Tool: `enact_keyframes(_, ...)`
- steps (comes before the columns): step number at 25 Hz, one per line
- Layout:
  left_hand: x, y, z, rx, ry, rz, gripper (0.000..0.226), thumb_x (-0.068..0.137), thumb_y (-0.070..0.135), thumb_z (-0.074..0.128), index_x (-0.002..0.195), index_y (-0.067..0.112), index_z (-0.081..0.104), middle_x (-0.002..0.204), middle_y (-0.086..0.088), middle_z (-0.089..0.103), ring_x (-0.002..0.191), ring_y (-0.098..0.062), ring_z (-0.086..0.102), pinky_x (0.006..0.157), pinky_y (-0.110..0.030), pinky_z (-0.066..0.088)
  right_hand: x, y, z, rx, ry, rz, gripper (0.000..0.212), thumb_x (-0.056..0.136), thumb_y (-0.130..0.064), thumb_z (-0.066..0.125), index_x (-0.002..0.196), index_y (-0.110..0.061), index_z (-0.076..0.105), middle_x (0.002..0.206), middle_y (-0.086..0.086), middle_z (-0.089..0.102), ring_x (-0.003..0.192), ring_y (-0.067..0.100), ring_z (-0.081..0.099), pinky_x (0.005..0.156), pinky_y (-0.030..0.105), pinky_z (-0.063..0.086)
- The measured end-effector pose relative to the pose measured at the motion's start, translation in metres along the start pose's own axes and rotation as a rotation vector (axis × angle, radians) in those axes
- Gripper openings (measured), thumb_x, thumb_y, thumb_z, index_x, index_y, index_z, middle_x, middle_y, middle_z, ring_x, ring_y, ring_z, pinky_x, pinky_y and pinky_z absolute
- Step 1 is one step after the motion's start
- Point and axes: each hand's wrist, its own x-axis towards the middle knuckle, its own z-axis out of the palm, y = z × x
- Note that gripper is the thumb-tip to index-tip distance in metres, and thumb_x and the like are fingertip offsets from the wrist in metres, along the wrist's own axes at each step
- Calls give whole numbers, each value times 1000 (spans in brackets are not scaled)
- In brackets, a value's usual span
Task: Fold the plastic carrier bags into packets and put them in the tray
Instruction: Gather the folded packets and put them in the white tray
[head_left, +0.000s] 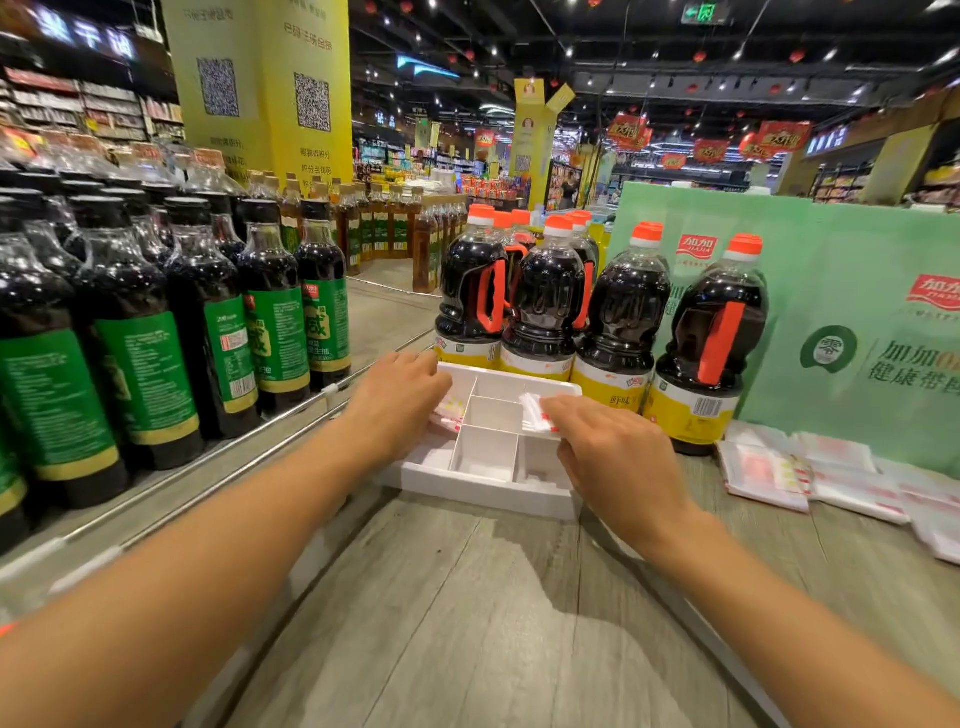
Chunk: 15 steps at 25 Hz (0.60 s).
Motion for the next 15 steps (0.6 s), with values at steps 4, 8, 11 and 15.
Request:
enact_keyframes(4,2,-8,-2,-90,-108,34,19,93,43,61,102,26,62,107,7,62,95,-16,57,99,-36,36,9,-9,2,6,19,12,42,83,-5,57,122,-15,69,115,2,75,100,23,73,71,37,60)
enact_keyframes(8,-15,-30,16,-350,-131,72,34,96,44,55,126,34,66,133,10,56,121,-11,48,114,-38,26,28,-26,5,14,39,1,43,85,-12,46,119,-15,71,113,0,76,97,21,74,70,33,58)
enact_keyframes(11,-25,-47,26,-450,-51,-36,62,94,43,57,153,30,41,163,4,28,151,-20,19,124,-45,16,52,-40,13,32,46,7,43,81,-3,63,121,-15,71,113,1,76,100,20,73,72,32,58)
enact_keyframes(15,-28,-61,25,-427,-205,-82,77,102,45,46,163,31,2,168,13,-14,152,-10,-23,123,-45,-18,82,-62,23,20,37,-9,42,81,-3,61,120,-15,70,109,1,75,95,21,72,68,33,55)
